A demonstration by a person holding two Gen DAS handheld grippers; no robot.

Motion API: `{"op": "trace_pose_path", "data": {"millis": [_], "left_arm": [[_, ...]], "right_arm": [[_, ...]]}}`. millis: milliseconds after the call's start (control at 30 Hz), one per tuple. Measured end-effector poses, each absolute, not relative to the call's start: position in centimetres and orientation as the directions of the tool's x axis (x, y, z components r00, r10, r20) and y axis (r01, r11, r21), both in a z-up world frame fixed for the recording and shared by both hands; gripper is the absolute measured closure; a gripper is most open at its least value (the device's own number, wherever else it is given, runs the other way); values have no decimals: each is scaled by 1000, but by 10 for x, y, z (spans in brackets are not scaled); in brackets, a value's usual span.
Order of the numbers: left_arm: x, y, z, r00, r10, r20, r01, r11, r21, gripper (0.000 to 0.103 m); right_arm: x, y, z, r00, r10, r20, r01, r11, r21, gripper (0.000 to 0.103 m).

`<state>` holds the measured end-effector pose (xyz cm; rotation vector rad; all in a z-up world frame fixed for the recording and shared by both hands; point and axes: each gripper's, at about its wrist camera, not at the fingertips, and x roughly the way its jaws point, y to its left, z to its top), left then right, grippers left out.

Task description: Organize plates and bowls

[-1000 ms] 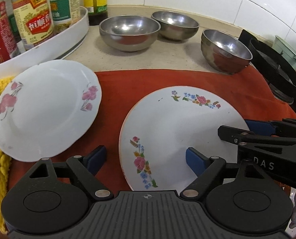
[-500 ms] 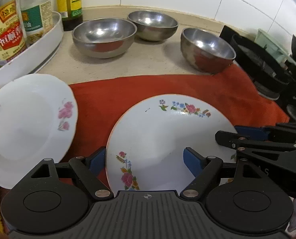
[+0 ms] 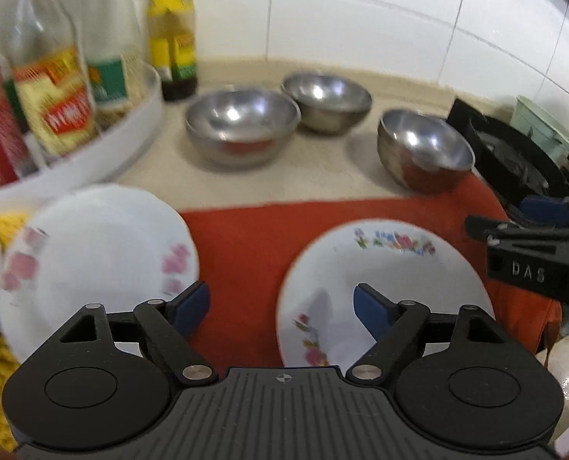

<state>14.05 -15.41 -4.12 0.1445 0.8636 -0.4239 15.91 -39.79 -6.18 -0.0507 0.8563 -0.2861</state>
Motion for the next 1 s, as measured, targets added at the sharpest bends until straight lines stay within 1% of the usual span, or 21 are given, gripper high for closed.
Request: {"op": "trace_pose_path", "data": {"millis": [67, 100, 167, 233, 333, 467, 667, 867, 1000], "left_arm": [[136, -153, -34, 606, -293, -739, 412, 911, -24, 12], [133, -153, -31, 623, -285, -728, 404, 915, -12, 11], [129, -151, -26, 653, -270, -708, 390, 921, 9, 10], [127, -149, -23, 662, -260, -703, 375, 927, 10, 7], [125, -145, -21, 676, -257, -691, 356, 935, 1, 7], [121, -133, -22, 685, -233, -690, 323, 946, 1, 7], [119, -104, -23, 701, -175, -691, 241, 970, -1, 7], [123, -62, -25, 706, -83, -703, 121, 993, 4, 7], [131, -34, -30, 690, -51, -722, 58, 998, -16, 7]], "right_arm": [[160, -396, -53, 644, -296, -706, 221, 955, -198, 42], [162, -394, -48, 655, -314, -687, 220, 949, -224, 41], [166, -391, -41, 673, -346, -654, 222, 938, -268, 32], [169, -390, -33, 686, -376, -624, 226, 924, -308, 29], [173, -389, -22, 701, -394, -595, 237, 915, -327, 25], [176, -383, -16, 723, -371, -583, 216, 923, -319, 23], [185, -360, -23, 744, -308, -593, 142, 940, -311, 23], [194, -329, -30, 774, -191, -603, 29, 963, -268, 23], [203, -305, -39, 772, -87, -630, -69, 973, -219, 23]]}}
